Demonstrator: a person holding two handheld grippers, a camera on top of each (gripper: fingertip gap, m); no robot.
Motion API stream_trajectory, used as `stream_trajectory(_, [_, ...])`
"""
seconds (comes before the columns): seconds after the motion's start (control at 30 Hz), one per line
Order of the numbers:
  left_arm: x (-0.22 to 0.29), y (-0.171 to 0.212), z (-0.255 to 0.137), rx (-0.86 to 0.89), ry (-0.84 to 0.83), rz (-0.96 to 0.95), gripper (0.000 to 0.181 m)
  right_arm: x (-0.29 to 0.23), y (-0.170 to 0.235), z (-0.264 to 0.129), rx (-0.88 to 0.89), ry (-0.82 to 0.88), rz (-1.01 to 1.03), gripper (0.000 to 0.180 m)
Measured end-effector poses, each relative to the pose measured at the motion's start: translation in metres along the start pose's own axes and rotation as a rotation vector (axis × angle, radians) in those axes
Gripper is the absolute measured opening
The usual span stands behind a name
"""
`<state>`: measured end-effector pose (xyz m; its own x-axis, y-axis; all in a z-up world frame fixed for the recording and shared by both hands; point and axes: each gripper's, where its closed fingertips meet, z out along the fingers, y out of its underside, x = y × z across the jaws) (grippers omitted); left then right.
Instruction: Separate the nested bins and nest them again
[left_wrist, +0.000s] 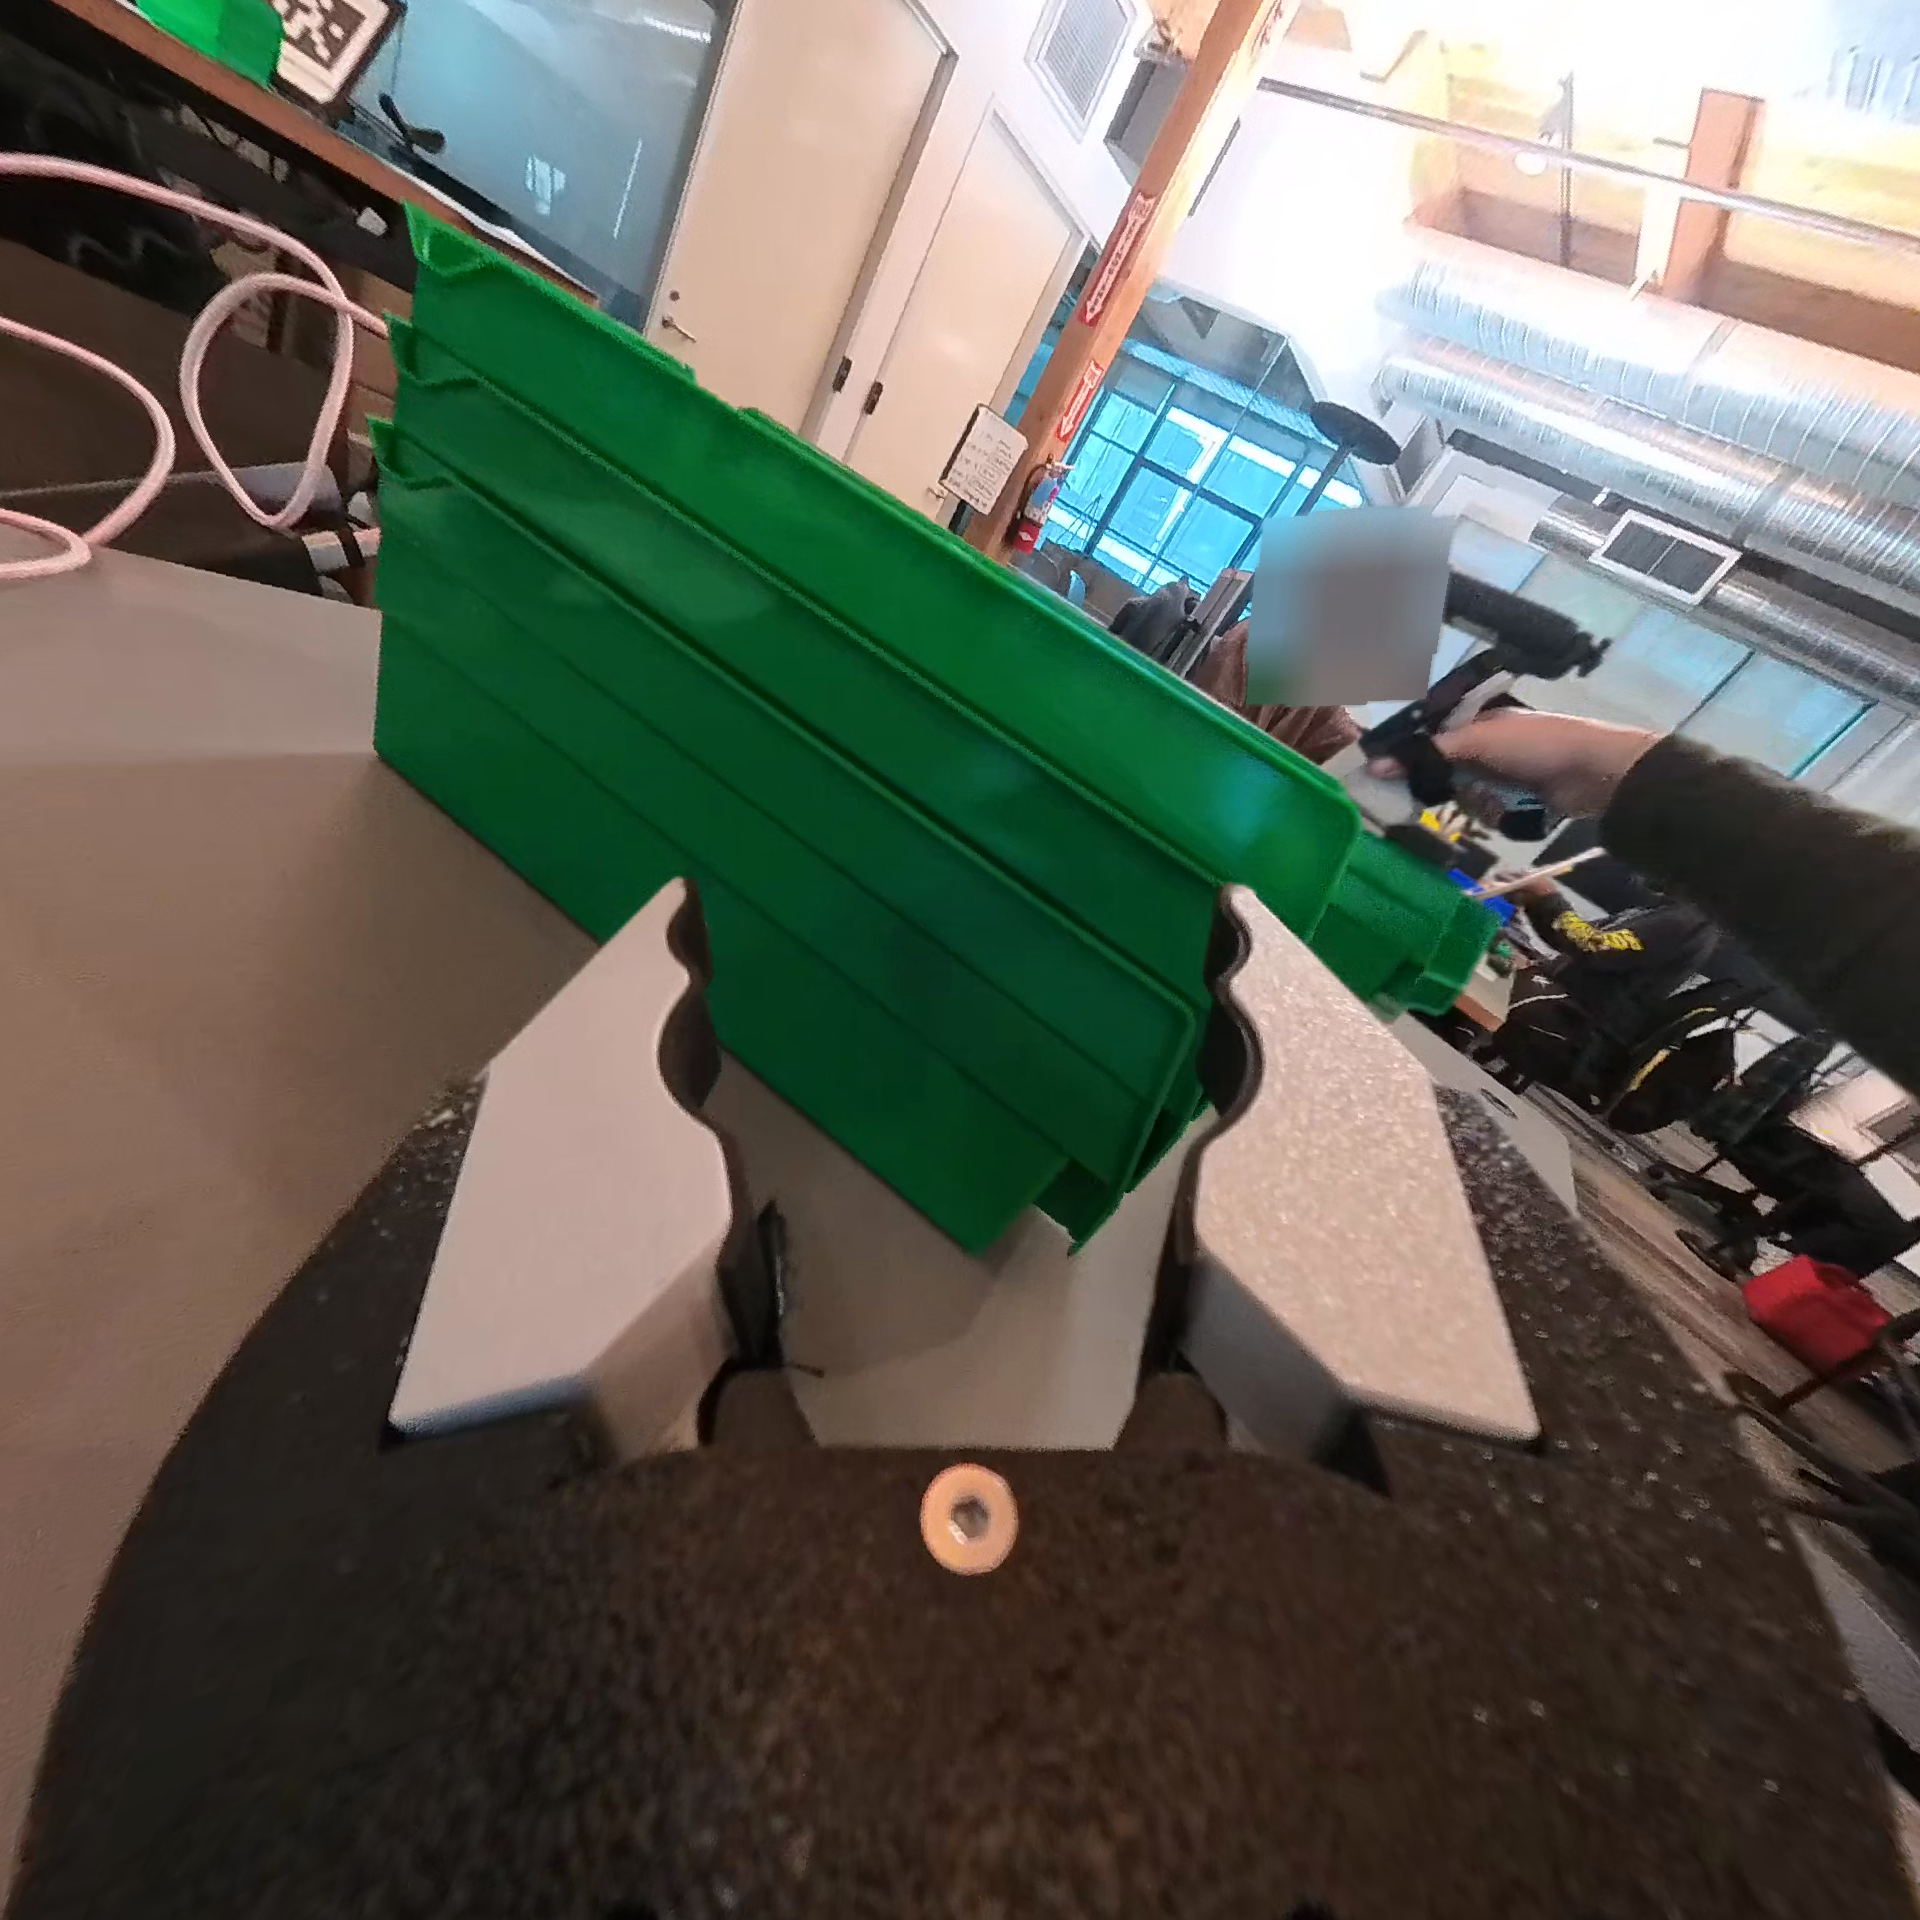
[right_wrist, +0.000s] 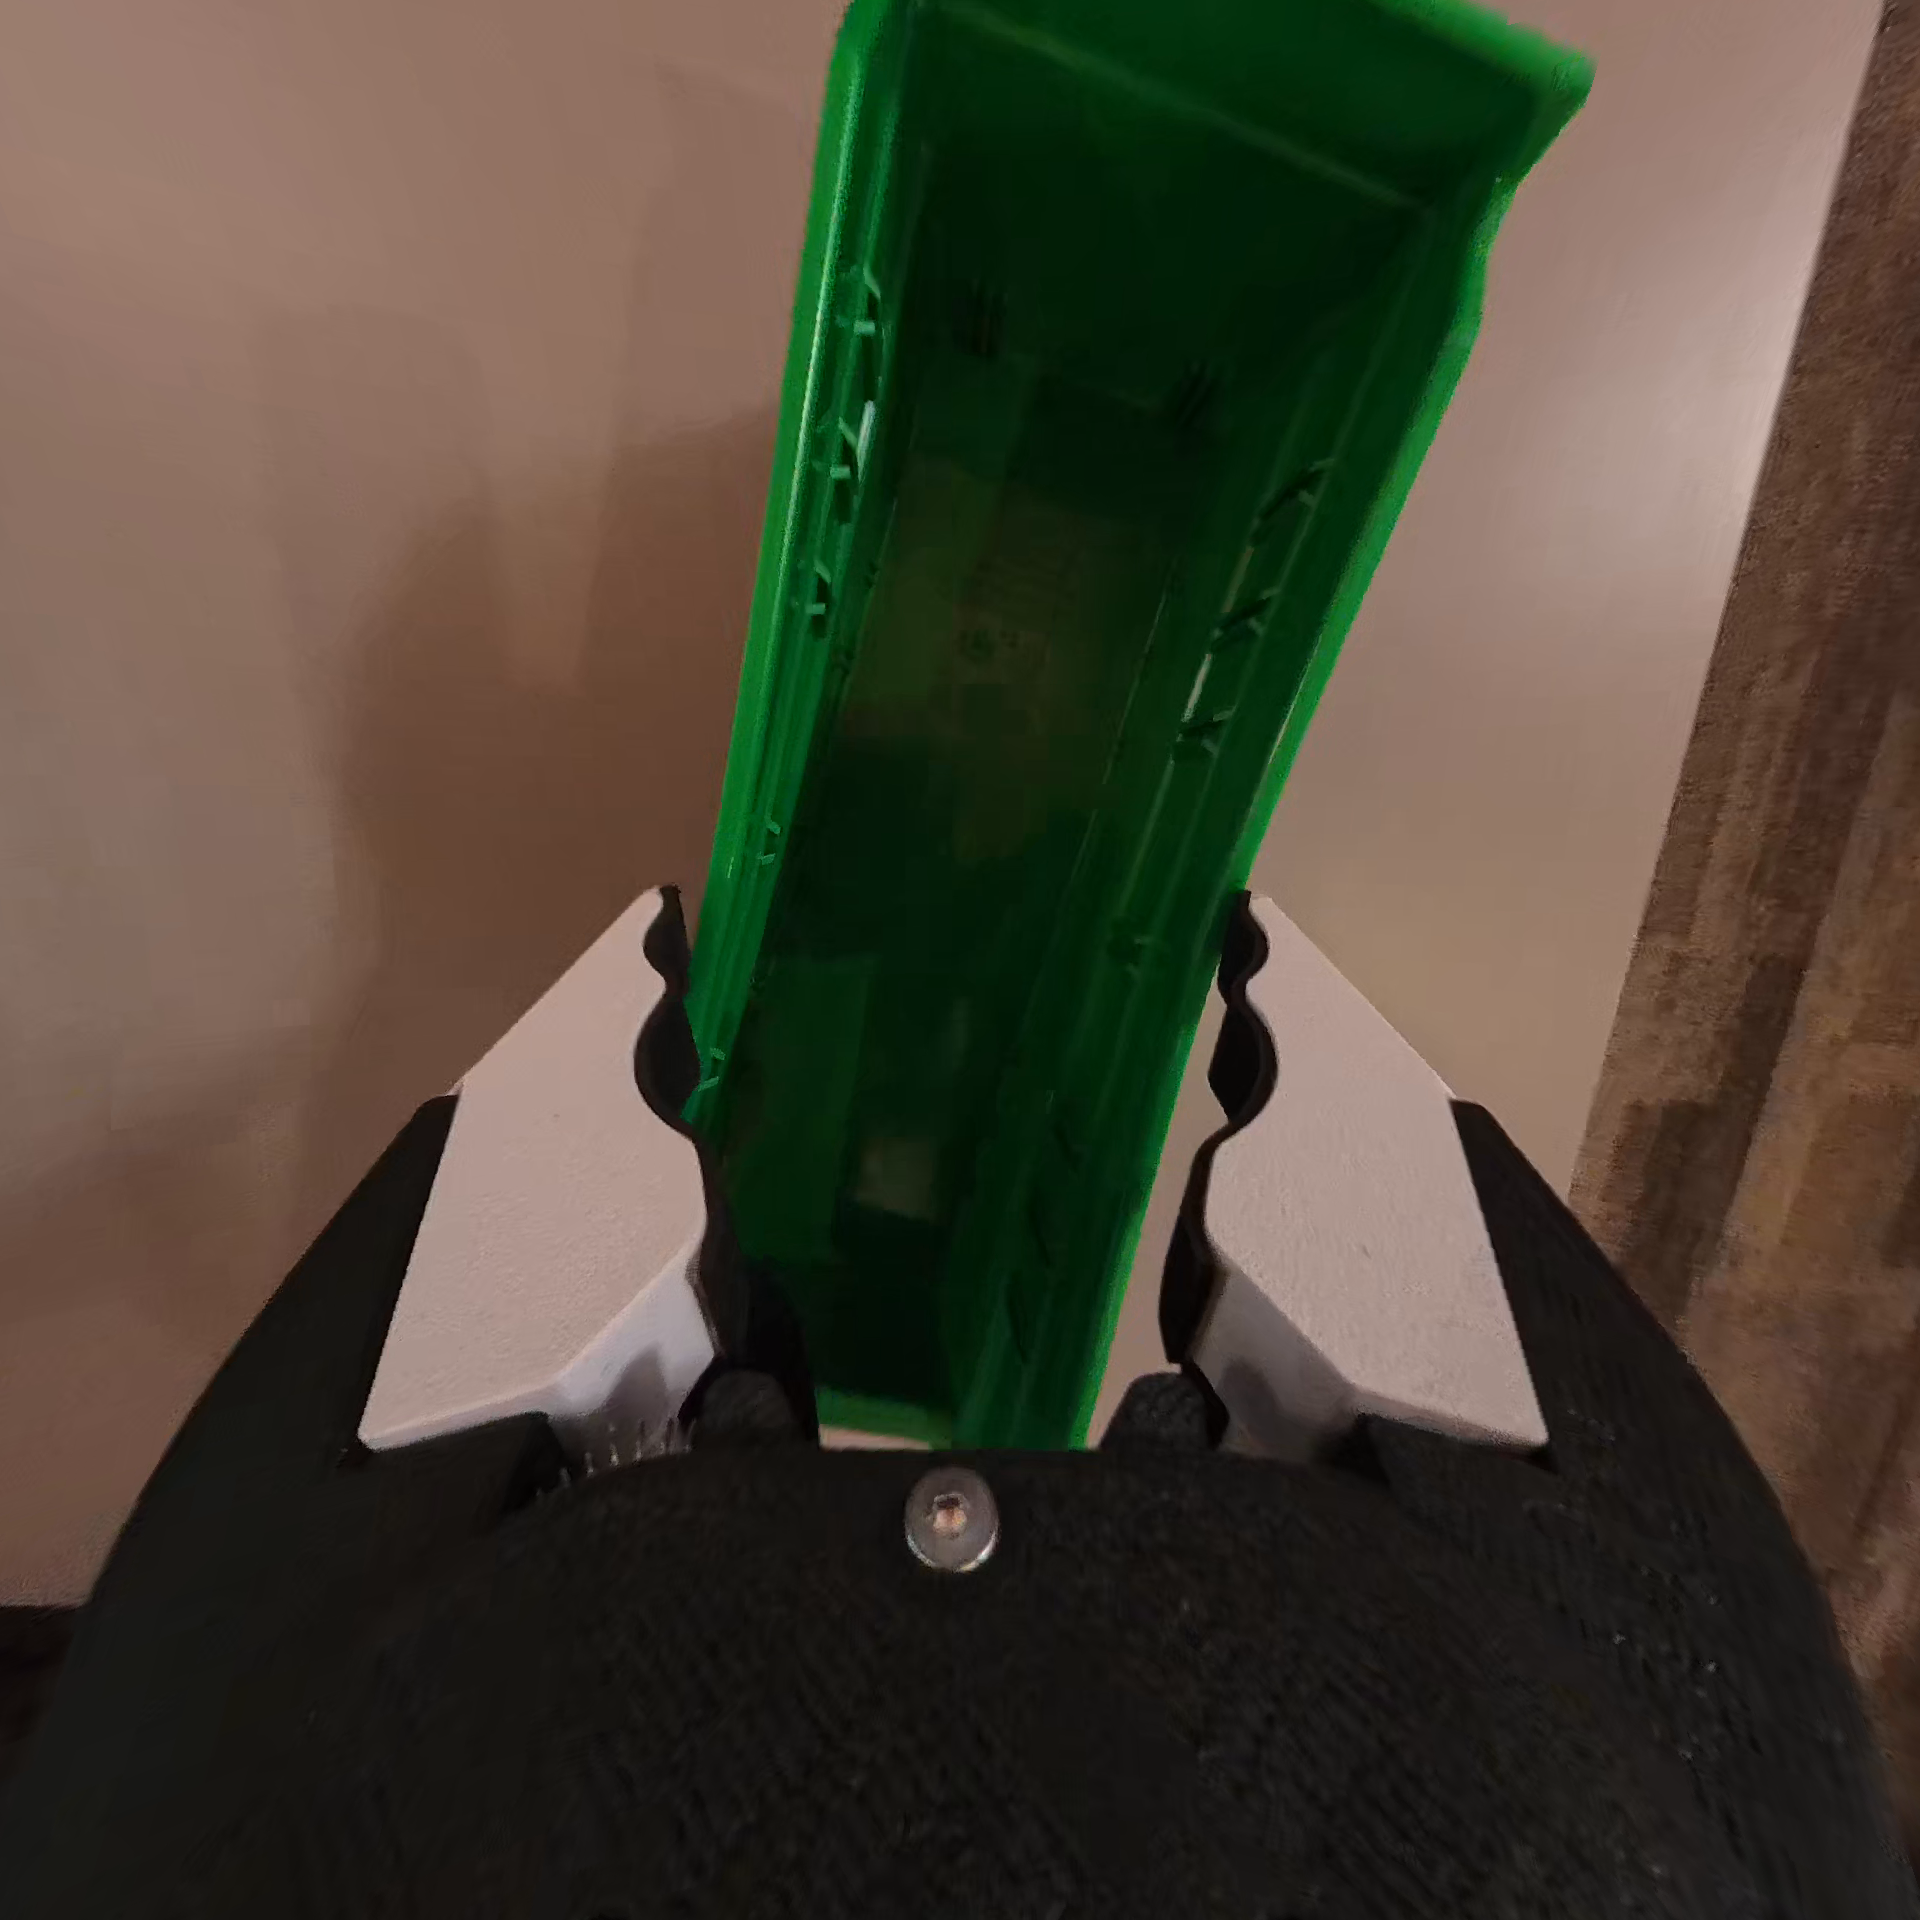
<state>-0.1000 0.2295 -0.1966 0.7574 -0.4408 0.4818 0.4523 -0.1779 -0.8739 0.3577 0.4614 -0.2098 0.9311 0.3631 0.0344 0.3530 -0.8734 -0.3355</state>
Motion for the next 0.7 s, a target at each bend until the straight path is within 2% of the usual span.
stream_trajectory(0.13, [0.0,0.001,0.0,-0.004,0.006,-0.015,0.094,0.0,0.009,0.017,-0.024,-0.018,-0.061,0.105])
stream_trajectory(0.37, [-0.001,0.003,0.0,-0.012,0.002,-0.016,0.095,-0.003,0.006,0.018,-0.011,0.026,-0.078,0.125])
stream_trajectory(0.4, [-0.001,0.003,0.0,-0.013,0.0,-0.015,0.095,-0.001,-0.003,0.012,0.031,0.058,-0.052,0.131])
stream_trajectory(0.5, [-0.001,0.001,0.0,-0.002,0.001,-0.023,0.095,-0.011,-0.046,-0.031,0.215,0.087,0.018,0.13])
stream_trajectory(0.6, [-0.002,-0.001,-0.001,0.007,0.0,-0.025,0.095,-0.071,-0.084,-0.079,0.327,-0.035,0.006,0.13])
stream_trajectory(0.7, [-0.003,-0.002,-0.003,0.013,-0.002,-0.032,0.094,-0.148,-0.103,-0.108,0.325,-0.103,-0.1,0.131])
